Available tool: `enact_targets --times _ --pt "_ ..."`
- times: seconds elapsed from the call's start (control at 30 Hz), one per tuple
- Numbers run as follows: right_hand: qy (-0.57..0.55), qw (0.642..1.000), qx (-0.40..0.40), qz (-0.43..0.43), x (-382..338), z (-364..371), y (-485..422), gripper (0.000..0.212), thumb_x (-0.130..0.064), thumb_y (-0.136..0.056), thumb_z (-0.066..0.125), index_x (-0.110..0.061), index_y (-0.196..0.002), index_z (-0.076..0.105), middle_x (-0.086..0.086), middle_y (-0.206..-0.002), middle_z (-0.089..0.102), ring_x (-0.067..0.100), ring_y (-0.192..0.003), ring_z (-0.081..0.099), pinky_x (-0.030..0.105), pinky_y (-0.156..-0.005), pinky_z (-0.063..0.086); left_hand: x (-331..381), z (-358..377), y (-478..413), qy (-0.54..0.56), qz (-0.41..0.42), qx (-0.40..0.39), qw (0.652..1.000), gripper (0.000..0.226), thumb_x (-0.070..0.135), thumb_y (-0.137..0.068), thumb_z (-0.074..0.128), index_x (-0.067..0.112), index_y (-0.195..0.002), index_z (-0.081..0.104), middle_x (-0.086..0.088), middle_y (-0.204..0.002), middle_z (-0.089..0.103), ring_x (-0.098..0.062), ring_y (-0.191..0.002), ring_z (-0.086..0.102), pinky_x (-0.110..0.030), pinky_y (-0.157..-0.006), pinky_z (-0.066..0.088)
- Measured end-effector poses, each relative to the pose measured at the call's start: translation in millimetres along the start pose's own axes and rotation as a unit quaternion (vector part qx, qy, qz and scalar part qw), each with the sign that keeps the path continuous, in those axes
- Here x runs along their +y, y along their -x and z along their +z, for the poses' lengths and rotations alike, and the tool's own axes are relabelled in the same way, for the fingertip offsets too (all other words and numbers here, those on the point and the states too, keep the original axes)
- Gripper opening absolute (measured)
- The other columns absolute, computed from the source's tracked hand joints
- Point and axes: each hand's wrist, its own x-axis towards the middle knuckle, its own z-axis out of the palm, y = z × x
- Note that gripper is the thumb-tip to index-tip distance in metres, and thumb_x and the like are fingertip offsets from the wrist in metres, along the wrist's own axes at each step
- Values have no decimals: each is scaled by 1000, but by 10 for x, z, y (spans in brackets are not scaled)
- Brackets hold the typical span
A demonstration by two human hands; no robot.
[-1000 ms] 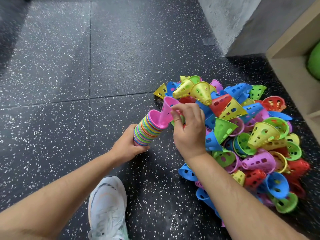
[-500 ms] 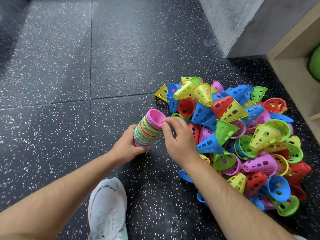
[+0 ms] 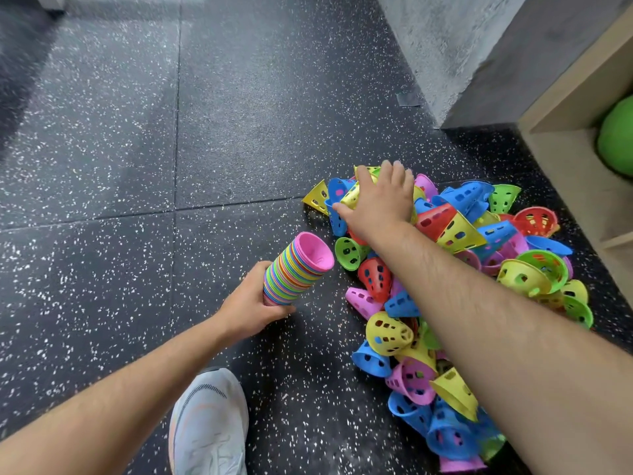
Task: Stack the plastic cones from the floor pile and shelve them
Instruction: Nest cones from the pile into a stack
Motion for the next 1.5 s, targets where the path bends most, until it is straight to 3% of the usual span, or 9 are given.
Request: enact_targets --times 0.13,0.33,0.53,0.7,1.0,1.1,1.27,1.4,1.5 --pt "38 999 -21 11 -28 80 -81 86 -78 -79 54 -18 -140 42 17 -142 49 37 -138 35 52 -121 14 -13 1 -16 10 5 0 1000 74 44 -65 84 36 -127 44 18 -117 58 -7 -107 63 -42 -98 53" --pt "-34 999 30 -12 -9 121 40 91 -57 -79 66 -6 -146 33 13 -134 53 32 -130 43 45 -124 9 -11 -6 -30 34 8 7 999 68 28 -69 88 39 -120 44 11 -115 59 1 -99 61 -29 -92 52" --pt "-103 985 93 -102 100 168 182 23 -18 -90 57 -11 -109 66 11 -104 61 33 -108 51 42 -113 27 -49 -17 -42 56 -3 13 998 71 23 -71 91 27 -126 46 7 -113 61 -1 -96 62 -30 -91 52" --pt "-245 963 17 -114 126 172 301 20 -21 -97 57 -10 -110 67 10 -107 60 32 -105 54 44 -89 45 -57 -3 -31 57 -5 17 998 69 16 -74 92 25 -125 46 5 -111 63 -1 -93 62 -30 -90 53" --pt "-432 875 214 -42 72 -23 809 14 -21 -96 64 -15 -106 73 2 -99 63 19 -97 55 23 -85 40 -3 -1 -31 41 -5 17 999 68 14 -76 91 26 -124 45 5 -109 62 0 -89 61 -28 -87 52" --pt "-482 851 199 -60 15 -22 922 13 -17 -95 66 -12 -104 73 4 -101 61 10 -93 55 14 -85 42 8 2 -29 37 -3 16 999 68 13 -76 91 28 -124 44 4 -111 62 -1 -91 62 -30 -88 53" --pt "-477 864 119 -109 -83 124 1058 15 -17 -95 65 -12 -107 72 2 -106 57 4 -96 53 7 -89 37 18 -12 -28 27 -3 16 999 73 29 -70 91 35 -125 43 7 -114 61 -10 -102 65 -36 -93 55" --pt "-463 875 2 -141 -70 171 1130 29 -23 -100 57 -15 -127 62 -2 -119 56 8 -111 54 22 -99 42 36 -4 -33 16 0 16 1000 72 22 -74 92 32 -126 42 8 -114 59 -9 -101 63 -34 -93 53" --pt "-445 886 -2 -130 1 151 1055 33 -23 -101 52 -12 -132 56 2 -123 55 16 -112 56 30 -99 43 43 -12 -41 3 1 8 1000 72 35 -69 89 32 -125 43 7 -114 60 -12 -103 63 -36 -93 53"
